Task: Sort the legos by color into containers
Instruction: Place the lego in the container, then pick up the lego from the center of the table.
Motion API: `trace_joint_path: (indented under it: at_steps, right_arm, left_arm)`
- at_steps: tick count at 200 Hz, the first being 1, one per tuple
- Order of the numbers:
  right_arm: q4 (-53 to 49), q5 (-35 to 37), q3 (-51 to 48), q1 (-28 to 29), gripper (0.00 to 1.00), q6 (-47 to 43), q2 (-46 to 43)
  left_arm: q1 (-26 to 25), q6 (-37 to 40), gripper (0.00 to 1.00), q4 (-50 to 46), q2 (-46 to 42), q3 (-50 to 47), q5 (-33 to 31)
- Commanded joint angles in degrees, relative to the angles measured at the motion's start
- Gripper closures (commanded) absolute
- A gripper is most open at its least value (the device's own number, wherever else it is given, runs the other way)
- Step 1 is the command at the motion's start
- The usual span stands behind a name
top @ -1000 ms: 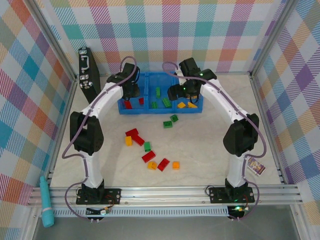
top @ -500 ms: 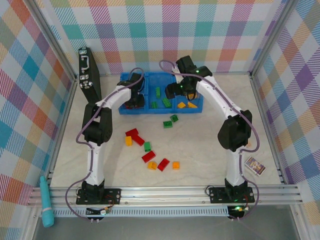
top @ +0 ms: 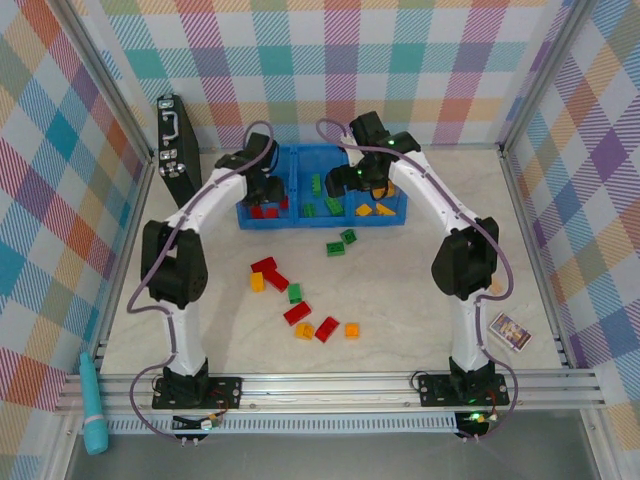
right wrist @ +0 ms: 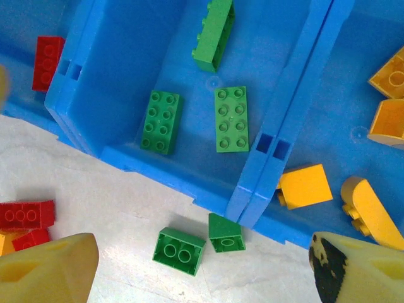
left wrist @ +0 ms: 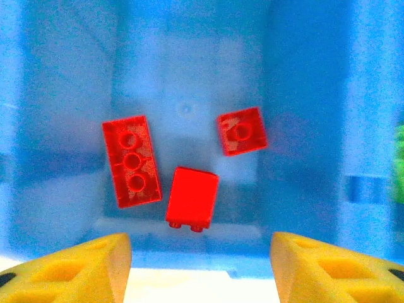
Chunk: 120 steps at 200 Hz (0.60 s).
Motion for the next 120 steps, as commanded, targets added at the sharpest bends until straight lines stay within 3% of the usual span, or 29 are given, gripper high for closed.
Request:
trace_joint_path:
  at_steps: [1, 64, 91, 120]
  right_arm:
    - [1.1, -1.6, -1.6, 0.4, 0.13, 0.4, -2.3]
    - [3.0, -0.6, -6.1, 0.5, 0.13, -0.4, -5.1]
    - [0.9, -2.7, -4.6, 0.6, 0.13, -1.1, -5.1]
    - [0.2, -2.4, -4.6, 0.4, 0.13, -1.6, -6.1]
  left_arm:
    - [0.3, 2.2, 0.43, -1.6, -6.7, -1.8, 0.6]
    - [-1.7, -2.9, 0.45, -10.7, -18.8, -19.2, -1.3]
    - [-1.7, -15.2, 0.47, -12.6, -21.3, -24.8, 6.1]
    - [-2.6, -32.1, 0.48, -3.6, -27.0, -36.1, 15.1]
